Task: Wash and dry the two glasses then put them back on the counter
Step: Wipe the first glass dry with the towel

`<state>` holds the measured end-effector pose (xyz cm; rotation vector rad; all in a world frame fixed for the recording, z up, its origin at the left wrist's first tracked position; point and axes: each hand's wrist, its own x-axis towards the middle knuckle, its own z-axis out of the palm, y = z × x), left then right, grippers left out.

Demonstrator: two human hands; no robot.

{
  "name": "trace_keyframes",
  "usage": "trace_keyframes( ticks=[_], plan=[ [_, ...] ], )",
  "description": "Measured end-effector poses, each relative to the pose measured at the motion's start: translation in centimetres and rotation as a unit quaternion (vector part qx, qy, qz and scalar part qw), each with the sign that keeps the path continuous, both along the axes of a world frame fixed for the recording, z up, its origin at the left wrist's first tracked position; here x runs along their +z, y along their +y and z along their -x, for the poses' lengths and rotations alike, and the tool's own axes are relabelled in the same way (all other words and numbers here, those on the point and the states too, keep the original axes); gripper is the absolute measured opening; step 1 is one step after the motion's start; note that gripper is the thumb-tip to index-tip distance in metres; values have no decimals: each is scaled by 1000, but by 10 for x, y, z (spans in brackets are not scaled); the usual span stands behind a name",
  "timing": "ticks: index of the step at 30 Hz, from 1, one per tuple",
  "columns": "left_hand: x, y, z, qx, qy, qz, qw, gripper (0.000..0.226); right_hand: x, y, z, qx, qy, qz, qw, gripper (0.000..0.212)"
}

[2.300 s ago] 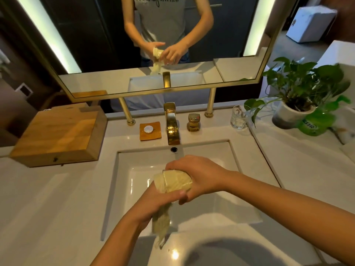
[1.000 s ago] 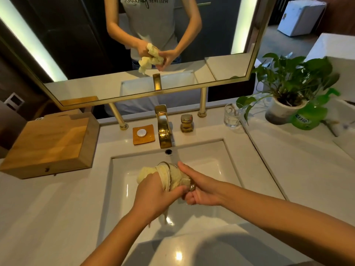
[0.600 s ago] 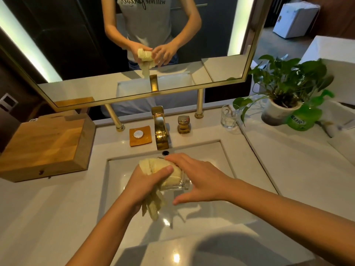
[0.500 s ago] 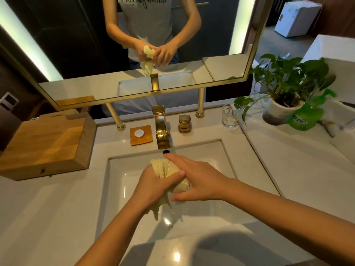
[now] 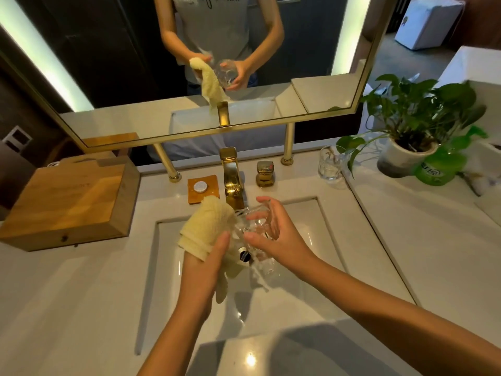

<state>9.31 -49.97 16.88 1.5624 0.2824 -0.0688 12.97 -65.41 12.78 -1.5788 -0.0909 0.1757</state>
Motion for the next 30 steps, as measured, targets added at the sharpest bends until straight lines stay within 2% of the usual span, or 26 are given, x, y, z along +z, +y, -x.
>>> trace_keyframes(
  ticks=[1, 2, 5, 8, 10, 12, 14, 16, 17, 19, 22, 24, 27, 29, 30],
  plan=[
    [-2, -3, 3, -31, -5, 6, 999, 63, 4, 4, -1, -10, -14, -11, 1000, 77],
    [-3, -8, 5, -54, -5, 15, 998, 62, 9, 9, -2, -13, -28, -19, 999, 77],
    [-7, -21, 9, -64, 7, 47, 997, 48, 16, 24, -3, 1, -29, -18, 999, 70],
    [-19, -22, 10, -36, 0, 66, 997, 48, 25, 29, -4, 8, -17, 52, 998, 54],
    [-21, -20, 9, -15, -12, 89, 996, 40, 33, 25, -4, 9, -56, 134, 989, 55],
    [-22, -19, 6, -10, -21, 52, 998, 37, 43, 17, -5, -2, -150, 252, 956, 52],
    [-21, -18, 1, -26, -29, -21, 999, 45, 57, 15, -6, 29, -227, 383, 895, 45],
    [-21, -16, -3, -52, -44, -75, 995, 55, 66, 20, -8, 78, -235, 453, 857, 38],
    [-20, -15, -4, -60, -52, -86, 993, 58, 67, 23, -9, 93, -226, 450, 859, 36],
    [-18, -13, -2, -71, -52, -86, 992, 61, 66, 26, -16, 103, -197, 400, 889, 37],
    [-10, -5, -2, -79, -6, -57, 995, 57, 60, 25, -23, 115, -147, 262, 947, 37],
    [-4, 3, -6, -103, 33, -11, 994, 57, 55, 24, -23, 121, -121, 167, 971, 37],
    [0, 14, -10, -147, 87, 148, 974, 59, 52, 23, -19, 127, -70, 47, 988, 33],
    [-4, 18, -14, -167, 128, 298, 931, 60, 51, 25, -18, 116, -36, -9, 993, 33],
    [-6, 21, -16, -180, 137, 344, 911, 61, 49, 27, -19, 107, -27, -25, 994, 33]
  ],
)
